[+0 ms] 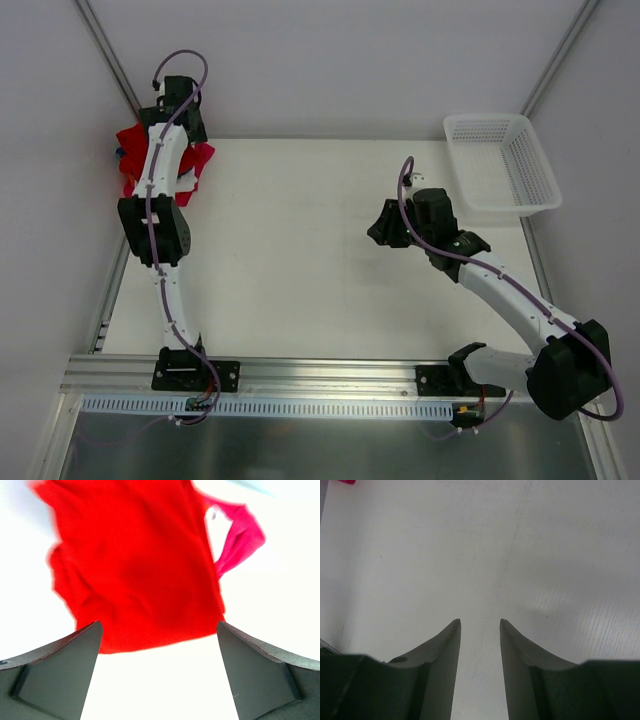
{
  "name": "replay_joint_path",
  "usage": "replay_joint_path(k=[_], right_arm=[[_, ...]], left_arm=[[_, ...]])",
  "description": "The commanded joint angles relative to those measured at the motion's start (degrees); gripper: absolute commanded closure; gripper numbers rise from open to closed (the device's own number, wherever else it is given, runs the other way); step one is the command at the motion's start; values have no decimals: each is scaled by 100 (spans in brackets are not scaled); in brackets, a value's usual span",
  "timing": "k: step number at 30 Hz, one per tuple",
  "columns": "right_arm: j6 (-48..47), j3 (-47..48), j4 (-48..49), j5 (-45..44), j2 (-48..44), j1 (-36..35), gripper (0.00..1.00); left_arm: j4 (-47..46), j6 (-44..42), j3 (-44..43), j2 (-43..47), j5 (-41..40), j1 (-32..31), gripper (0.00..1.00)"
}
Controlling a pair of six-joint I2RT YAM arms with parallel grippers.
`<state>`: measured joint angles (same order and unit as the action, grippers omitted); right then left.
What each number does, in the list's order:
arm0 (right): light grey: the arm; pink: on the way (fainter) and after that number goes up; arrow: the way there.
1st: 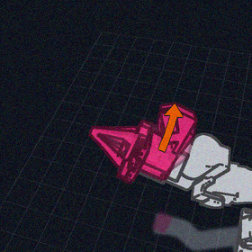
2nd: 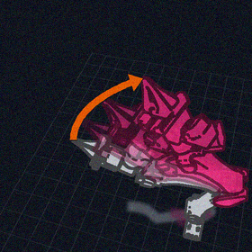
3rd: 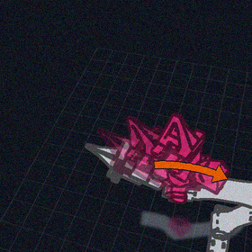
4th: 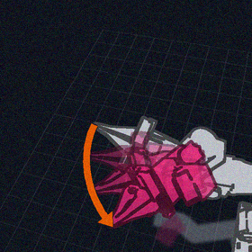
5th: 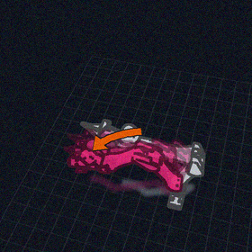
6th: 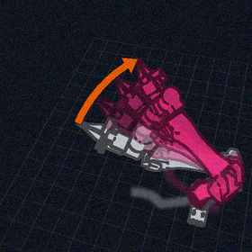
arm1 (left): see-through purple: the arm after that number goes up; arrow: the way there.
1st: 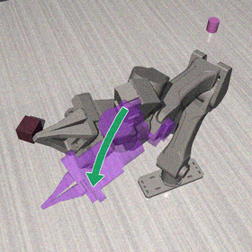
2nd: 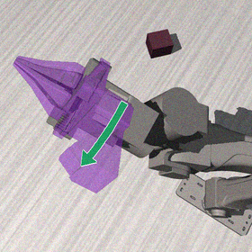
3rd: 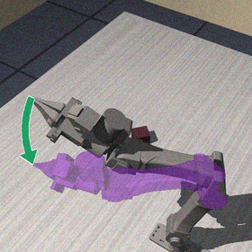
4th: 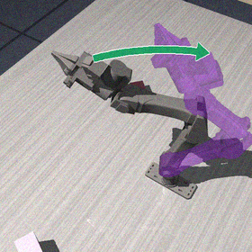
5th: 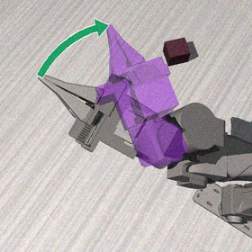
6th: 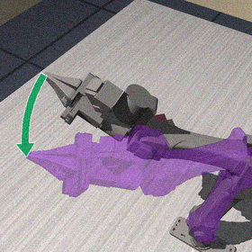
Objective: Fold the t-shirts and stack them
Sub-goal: Neatly place the folded tshirt to the corner
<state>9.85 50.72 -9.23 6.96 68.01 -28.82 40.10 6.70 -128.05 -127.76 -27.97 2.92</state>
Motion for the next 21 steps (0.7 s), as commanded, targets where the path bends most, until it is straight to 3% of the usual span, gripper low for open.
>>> replay_joint_path(k=[1, 8, 12, 21], right_arm=[[-9, 87, 115, -63, 10, 34, 59], [-79, 368, -96, -239, 283, 43, 54], [-193, 711, -438, -546, 555, 43, 42], [-404, 1326, -939, -915, 1162, 60, 36]], left_arm=[[16, -46, -106, 1156, -376, -265, 1], [7, 400, 218, 2386, -280, -1135, 1], [-19, 1008, 964, 3010, 80, -1557, 1], [-239, 1483, 2379, 2828, 520, -2462, 1]])
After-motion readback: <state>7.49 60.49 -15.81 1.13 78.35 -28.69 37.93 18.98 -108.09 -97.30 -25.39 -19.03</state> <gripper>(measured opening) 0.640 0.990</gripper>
